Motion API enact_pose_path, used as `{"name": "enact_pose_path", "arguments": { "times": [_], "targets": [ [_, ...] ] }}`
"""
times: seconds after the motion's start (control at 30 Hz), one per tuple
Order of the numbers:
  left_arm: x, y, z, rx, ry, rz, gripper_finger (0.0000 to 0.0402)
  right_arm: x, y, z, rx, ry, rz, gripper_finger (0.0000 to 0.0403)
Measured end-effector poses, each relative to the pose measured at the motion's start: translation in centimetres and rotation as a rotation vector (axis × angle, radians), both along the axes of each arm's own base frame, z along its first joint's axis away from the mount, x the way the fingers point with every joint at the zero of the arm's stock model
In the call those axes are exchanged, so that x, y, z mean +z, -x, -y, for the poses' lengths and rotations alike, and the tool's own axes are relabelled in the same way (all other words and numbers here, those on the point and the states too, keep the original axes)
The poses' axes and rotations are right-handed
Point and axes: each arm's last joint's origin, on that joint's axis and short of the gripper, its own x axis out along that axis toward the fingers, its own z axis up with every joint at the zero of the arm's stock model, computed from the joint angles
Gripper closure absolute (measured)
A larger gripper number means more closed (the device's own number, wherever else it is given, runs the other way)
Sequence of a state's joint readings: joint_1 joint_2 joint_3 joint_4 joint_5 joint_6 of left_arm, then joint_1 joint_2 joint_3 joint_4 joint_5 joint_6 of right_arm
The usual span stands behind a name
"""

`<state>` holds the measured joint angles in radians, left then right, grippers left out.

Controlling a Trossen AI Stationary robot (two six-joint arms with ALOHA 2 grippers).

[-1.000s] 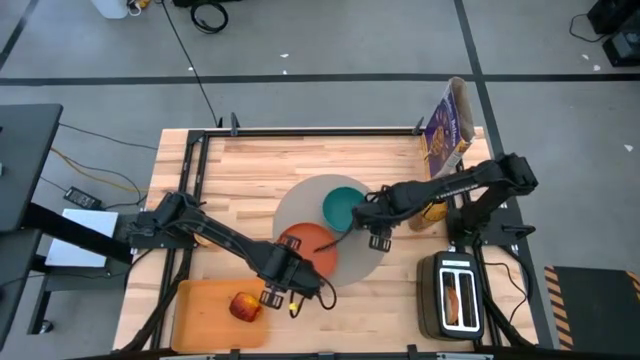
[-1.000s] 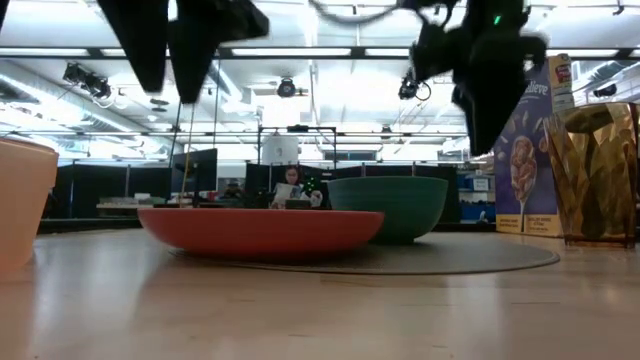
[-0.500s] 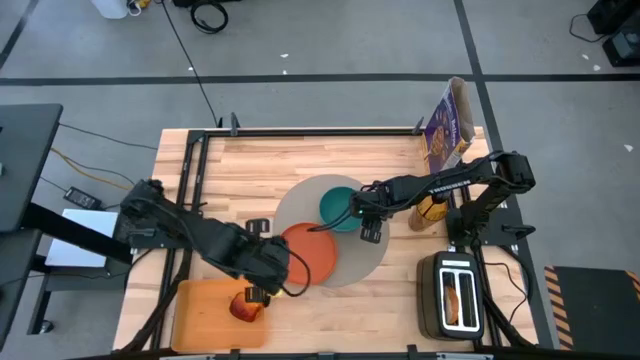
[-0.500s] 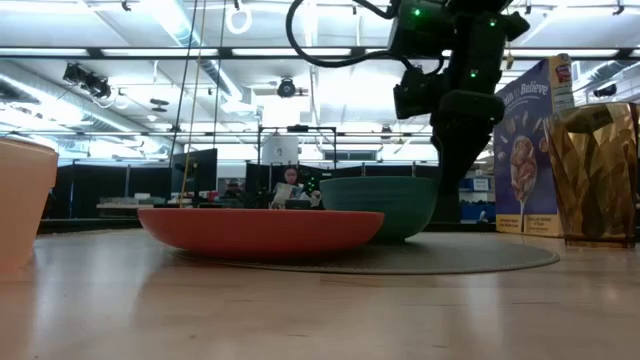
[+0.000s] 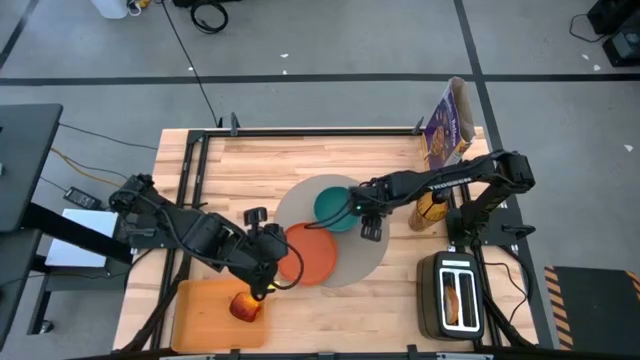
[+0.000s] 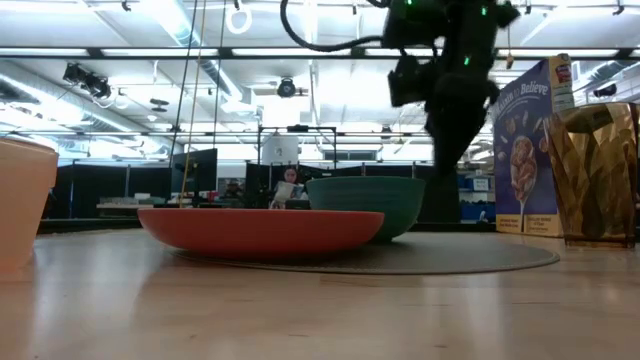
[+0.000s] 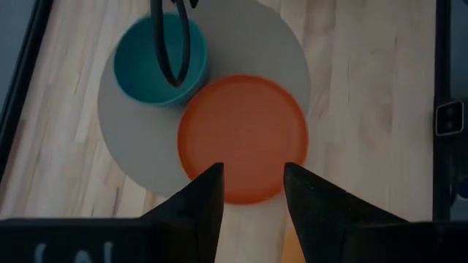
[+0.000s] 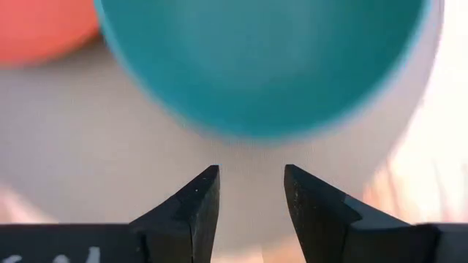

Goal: Arrange a breakfast setting
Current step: Put the orange plate on the placemat to the bottom of the blue bowl, then put the spoon on the placemat right of the bowl

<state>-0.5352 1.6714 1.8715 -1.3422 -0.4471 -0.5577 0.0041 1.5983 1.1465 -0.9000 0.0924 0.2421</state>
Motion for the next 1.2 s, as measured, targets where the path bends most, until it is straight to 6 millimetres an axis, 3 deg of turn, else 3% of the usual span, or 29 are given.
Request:
{"name": "enact_pose_path", "arguments": {
  "times": [0.17,0.3,0.4,0.57,0.73,0.93,1.07,1.2],
  "targets": [
    [0.1,-0.2,-0.1,0.006,-0.053,0.039,0.0251,6.9,1.7,-0.4,-0.092,-0.018,-0.098,0.024],
    [0.3,-0.4,-0.1,0.031,-0.076,0.087,0.0251,12.1,5.4,-0.5,-0.256,0.044,-0.02,0.024],
    [0.5,-0.7,0.1,0.035,-0.062,0.128,0.0251,14.4,9.4,-0.5,-0.402,0.016,0.076,0.0238],
    [0.8,-1.1,0.4,0.0,-0.063,0.163,0.0251,16.0,16.1,-0.7,-0.538,-0.086,0.192,0.0204],
    [0.9,-1.4,0.1,0.008,-0.058,0.18,0.0251,15.7,21.1,-0.1,-0.682,-0.112,0.342,0.0163],
    [1.1,-1.7,0.3,0.02,-0.027,0.219,0.0251,12.0,24.7,0.4,-0.776,-0.124,0.357,0.0164],
    [1.2,-1.9,0.4,0.019,-0.018,0.238,0.0251,9.6,25.9,0.5,-0.802,-0.136,0.373,0.0171],
    [1.2,-2.0,0.2,0.025,-0.019,0.237,0.0251,7.7,25.7,0.4,-0.767,-0.161,0.402,0.0176]
  ]
}}
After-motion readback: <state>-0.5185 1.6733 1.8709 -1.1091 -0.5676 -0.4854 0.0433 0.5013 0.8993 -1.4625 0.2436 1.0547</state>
